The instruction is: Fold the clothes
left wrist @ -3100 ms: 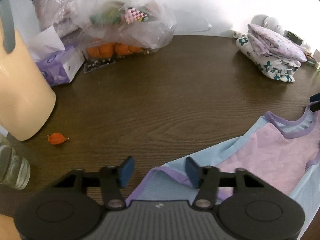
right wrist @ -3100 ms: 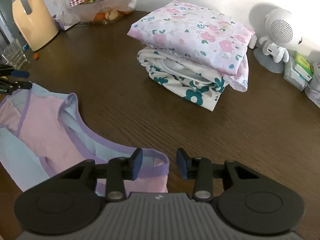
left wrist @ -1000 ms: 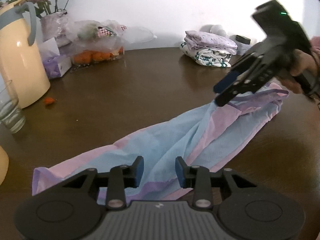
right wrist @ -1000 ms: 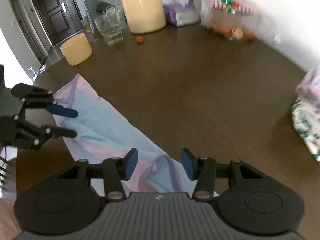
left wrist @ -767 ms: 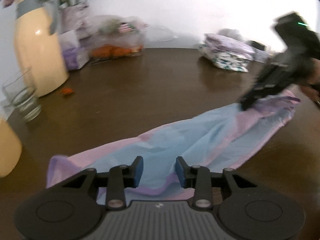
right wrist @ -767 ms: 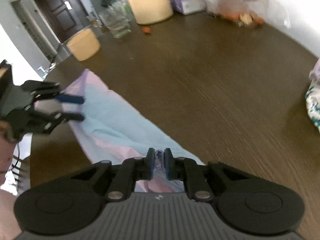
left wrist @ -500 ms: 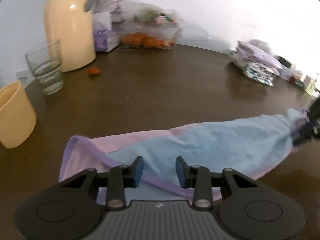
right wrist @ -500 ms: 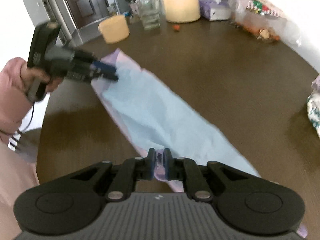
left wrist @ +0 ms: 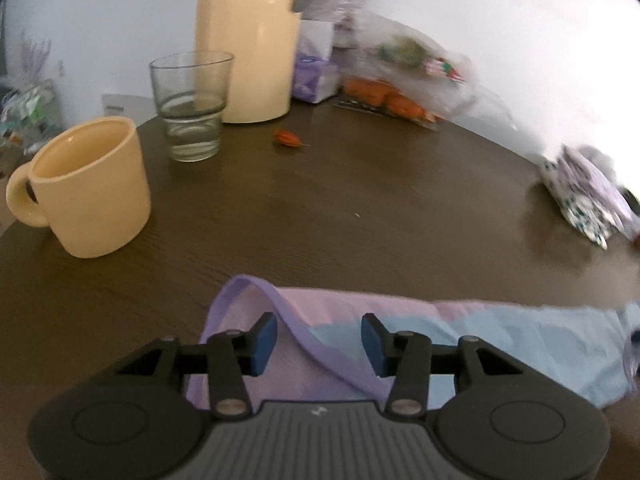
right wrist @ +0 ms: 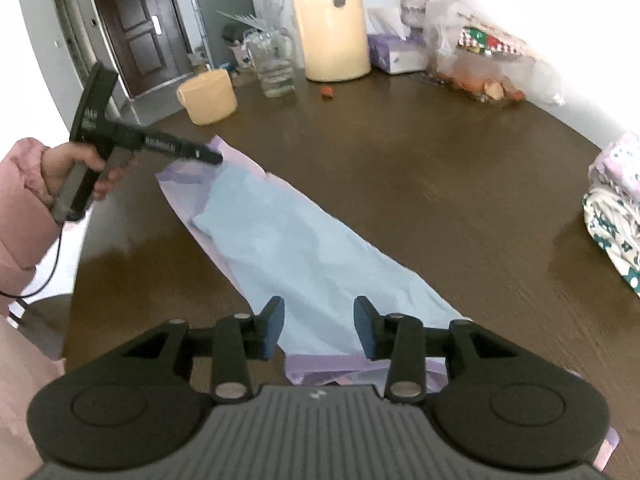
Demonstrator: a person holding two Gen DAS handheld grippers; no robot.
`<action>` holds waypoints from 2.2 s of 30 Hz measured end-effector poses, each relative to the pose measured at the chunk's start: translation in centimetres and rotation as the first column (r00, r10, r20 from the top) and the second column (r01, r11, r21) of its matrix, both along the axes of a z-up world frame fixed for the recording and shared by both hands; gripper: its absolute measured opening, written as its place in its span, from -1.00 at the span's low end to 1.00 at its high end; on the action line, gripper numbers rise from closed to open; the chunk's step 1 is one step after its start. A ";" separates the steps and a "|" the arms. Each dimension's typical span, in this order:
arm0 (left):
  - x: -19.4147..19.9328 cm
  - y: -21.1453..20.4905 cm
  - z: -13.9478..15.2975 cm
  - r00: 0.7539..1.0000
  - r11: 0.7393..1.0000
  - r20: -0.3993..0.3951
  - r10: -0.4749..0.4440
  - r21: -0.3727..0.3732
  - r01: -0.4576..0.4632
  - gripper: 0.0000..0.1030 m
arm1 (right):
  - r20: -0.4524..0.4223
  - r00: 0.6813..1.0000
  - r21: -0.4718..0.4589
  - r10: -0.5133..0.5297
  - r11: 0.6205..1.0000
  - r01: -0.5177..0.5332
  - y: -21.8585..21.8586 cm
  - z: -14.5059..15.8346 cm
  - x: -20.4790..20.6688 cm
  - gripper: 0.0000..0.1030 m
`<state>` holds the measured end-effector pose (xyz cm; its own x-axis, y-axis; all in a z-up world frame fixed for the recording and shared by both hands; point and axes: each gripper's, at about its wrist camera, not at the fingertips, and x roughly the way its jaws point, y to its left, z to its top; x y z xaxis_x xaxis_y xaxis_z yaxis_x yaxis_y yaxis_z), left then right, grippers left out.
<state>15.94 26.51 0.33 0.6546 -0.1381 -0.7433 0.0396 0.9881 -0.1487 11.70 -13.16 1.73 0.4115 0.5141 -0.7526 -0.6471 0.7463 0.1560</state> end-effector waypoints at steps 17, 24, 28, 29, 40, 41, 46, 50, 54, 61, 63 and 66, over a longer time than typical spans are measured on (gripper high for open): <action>3.7 0.2 -0.4 0.993 0.992 0.062 0.096 0.073 -0.101 -0.98 | -0.028 0.999 -0.010 -0.039 0.999 0.039 -0.4 -3.4 1.1 -0.22; 1.5 0.4 0.2 0.992 0.993 0.071 0.105 0.053 -0.109 -0.47 | -0.009 0.999 0.057 -0.051 0.997 0.051 -1.6 -1.8 0.2 -0.16; -1.5 -2.1 1.5 0.994 0.996 0.084 -0.076 0.058 0.071 -0.22 | 0.010 0.999 -0.004 0.035 0.999 -0.035 0.1 -1.4 -0.9 -0.11; -2.3 -2.9 1.7 0.987 0.990 0.081 -0.136 0.059 0.131 -0.19 | 0.016 0.998 -0.034 0.059 0.998 -0.058 0.7 -1.5 -1.3 -0.11; -4.5 -8.1 0.5 0.926 0.918 0.033 -0.375 0.151 0.366 -0.14 | 0.112 0.971 -0.281 0.211 0.944 -0.172 4.8 -1.6 -1.4 -0.89; -4.6 -8.2 0.6 0.928 0.920 0.034 -0.371 0.148 0.363 -0.14 | 0.134 0.968 -0.295 0.212 0.941 -0.165 4.8 -1.0 -1.1 -0.89; -4.5 -8.2 0.3 0.935 0.928 0.031 -0.352 0.138 0.345 -0.14 | 0.230 0.941 -0.399 0.249 0.906 -0.142 5.5 -0.6 -1.0 -0.89; -4.7 -7.7 0.7 0.940 0.937 0.044 -0.337 0.115 0.330 -0.14 | 0.186 0.937 -0.410 0.297 0.890 -0.200 6.0 -2.5 -2.4 -0.89; -4.5 -8.2 1.7 0.937 0.940 0.089 -0.338 0.072 0.333 -0.14 | 0.143 0.949 -0.347 0.281 0.912 -0.218 5.7 -2.6 -2.9 -0.69; -3.7 -11.2 0.8 0.897 0.898 0.069 -0.437 0.085 0.431 -0.43 | 0.067 0.997 -0.069 0.045 0.997 -0.040 1.6 0.9 -0.1 -0.35; -3.6 -11.6 0.1 0.895 0.894 0.049 -0.444 0.087 0.439 -0.47 | 0.071 0.997 -0.064 -0.005 0.998 0.009 1.4 0.5 0.8 -0.35; -3.6 -11.4 -0.8 0.903 0.901 0.034 -0.428 0.095 0.423 -0.47 | 0.052 0.999 -0.067 -0.008 0.998 0.012 2.1 -1.3 1.7 -0.35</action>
<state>12.30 15.10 -0.46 0.5857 -0.3513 -0.7304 0.4642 0.8841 -0.0530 13.42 -11.09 0.41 0.4557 0.4589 -0.7627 -0.6454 0.7605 0.0719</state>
